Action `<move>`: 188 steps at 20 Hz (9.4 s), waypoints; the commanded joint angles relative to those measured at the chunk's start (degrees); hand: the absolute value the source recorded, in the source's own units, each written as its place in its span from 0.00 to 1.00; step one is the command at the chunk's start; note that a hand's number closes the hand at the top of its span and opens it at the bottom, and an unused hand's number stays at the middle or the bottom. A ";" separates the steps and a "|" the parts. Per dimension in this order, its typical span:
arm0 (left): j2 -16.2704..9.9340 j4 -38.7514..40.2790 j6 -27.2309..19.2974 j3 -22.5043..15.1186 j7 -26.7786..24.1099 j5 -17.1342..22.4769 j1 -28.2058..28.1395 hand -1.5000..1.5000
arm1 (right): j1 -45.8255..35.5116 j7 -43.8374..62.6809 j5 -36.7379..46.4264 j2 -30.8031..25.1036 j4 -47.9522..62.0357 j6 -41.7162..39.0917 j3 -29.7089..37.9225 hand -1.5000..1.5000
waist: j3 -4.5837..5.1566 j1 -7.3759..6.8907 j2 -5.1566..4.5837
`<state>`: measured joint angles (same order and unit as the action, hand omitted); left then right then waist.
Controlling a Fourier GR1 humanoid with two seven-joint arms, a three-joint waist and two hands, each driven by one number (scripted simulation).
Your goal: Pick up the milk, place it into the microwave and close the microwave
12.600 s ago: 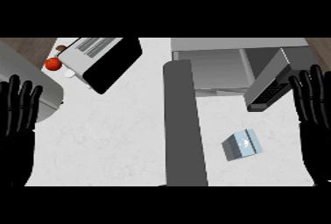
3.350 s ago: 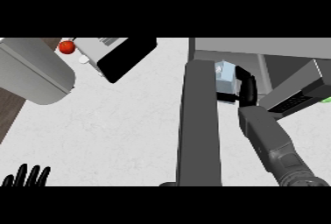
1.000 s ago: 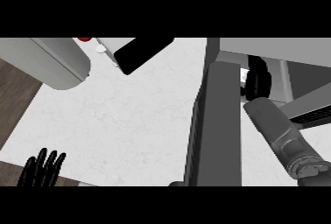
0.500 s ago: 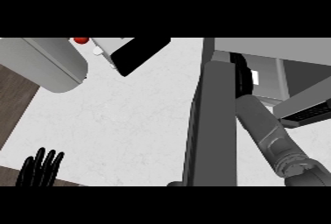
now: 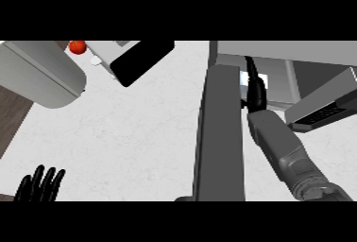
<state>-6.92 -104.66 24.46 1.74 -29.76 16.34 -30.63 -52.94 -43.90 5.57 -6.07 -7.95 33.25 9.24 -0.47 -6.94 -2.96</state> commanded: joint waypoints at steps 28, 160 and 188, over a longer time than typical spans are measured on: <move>3.71 -3.61 -0.80 -7.58 2.04 -10.19 -7.11 0.00 | 27.12 -19.46 -4.14 -0.63 -8.45 -31.08 1.36 0.00 | 0.47 6.84 3.09; 6.73 64.17 -60.67 -53.76 11.78 26.70 95.27 1.00 | 37.17 13.85 -33.02 -31.55 -85.38 -71.89 -21.87 1.00 | 0.02 35.32 -2.34; 6.91 64.88 -48.72 -39.61 11.67 50.31 83.26 1.00 | 49.42 21.48 -33.62 -29.19 -99.65 -67.76 -33.63 1.00 | 0.96 27.26 -2.42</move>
<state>0.11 -45.57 -25.53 -43.26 -16.42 63.38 56.18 -5.49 -22.33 -28.76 -36.32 -105.32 -35.98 -23.34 0.21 22.32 -5.37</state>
